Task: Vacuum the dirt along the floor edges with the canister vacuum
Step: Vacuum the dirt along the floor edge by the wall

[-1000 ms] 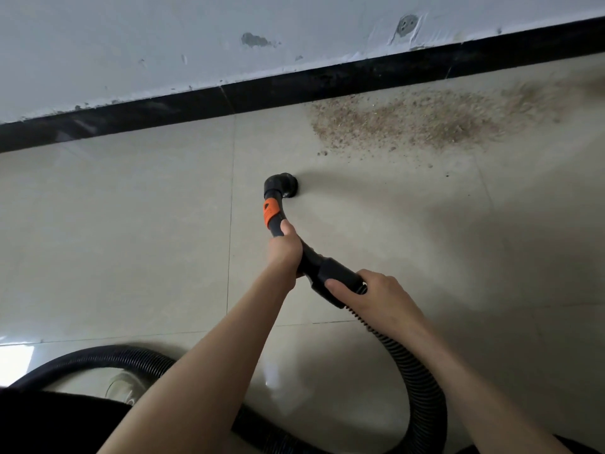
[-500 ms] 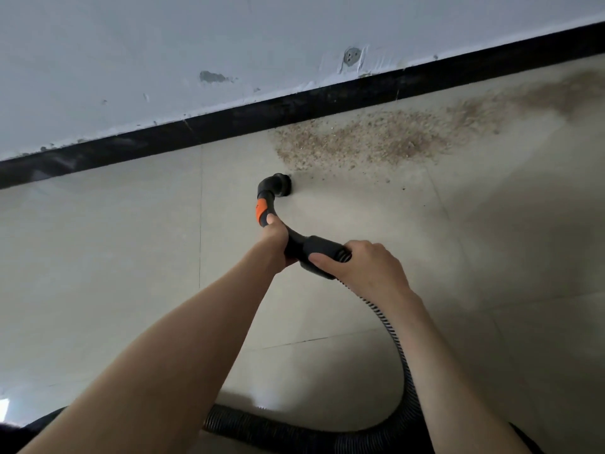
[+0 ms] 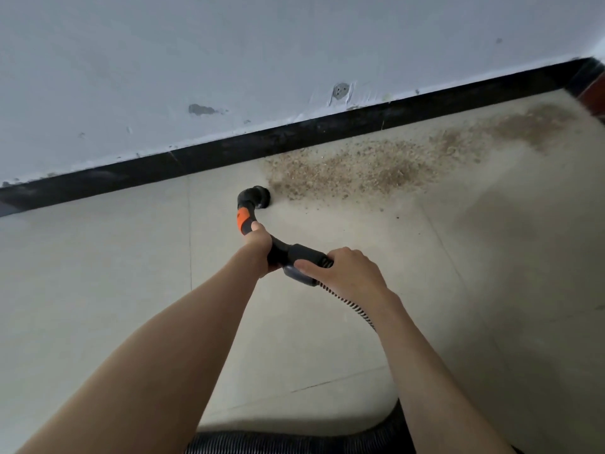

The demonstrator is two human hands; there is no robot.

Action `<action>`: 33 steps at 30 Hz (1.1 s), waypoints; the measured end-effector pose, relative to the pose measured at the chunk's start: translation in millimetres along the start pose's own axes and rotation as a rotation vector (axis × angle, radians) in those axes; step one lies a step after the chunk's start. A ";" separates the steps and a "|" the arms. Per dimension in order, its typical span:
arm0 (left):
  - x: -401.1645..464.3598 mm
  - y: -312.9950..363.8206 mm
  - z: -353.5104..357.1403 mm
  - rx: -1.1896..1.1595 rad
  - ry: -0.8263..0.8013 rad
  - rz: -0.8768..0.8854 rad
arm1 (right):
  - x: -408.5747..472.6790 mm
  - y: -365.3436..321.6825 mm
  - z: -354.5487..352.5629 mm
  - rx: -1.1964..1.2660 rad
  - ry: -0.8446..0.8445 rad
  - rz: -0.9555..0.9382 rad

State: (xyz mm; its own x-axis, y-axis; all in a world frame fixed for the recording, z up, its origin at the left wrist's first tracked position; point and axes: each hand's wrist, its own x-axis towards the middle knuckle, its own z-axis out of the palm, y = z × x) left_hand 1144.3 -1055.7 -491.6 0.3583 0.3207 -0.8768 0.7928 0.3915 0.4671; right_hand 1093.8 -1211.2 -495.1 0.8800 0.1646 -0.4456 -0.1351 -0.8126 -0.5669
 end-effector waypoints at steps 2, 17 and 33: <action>12.7 6.1 -2.8 -0.002 -0.013 0.018 | 10.5 -4.4 8.1 -0.014 -0.013 0.002; 86.3 59.6 -7.8 -0.017 0.016 0.081 | 93.4 -46.5 -13.5 -0.171 -0.075 0.030; 88.3 44.1 97.9 -0.074 0.041 0.202 | 131.3 61.3 -59.4 -0.001 -0.119 -0.220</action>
State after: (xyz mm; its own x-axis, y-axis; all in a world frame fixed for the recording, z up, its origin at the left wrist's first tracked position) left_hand 1259.2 -1094.6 -559.6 0.4847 0.4329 -0.7601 0.6683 0.3774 0.6411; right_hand 1228.1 -1272.7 -547.3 0.8281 0.4025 -0.3903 0.0544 -0.7506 -0.6585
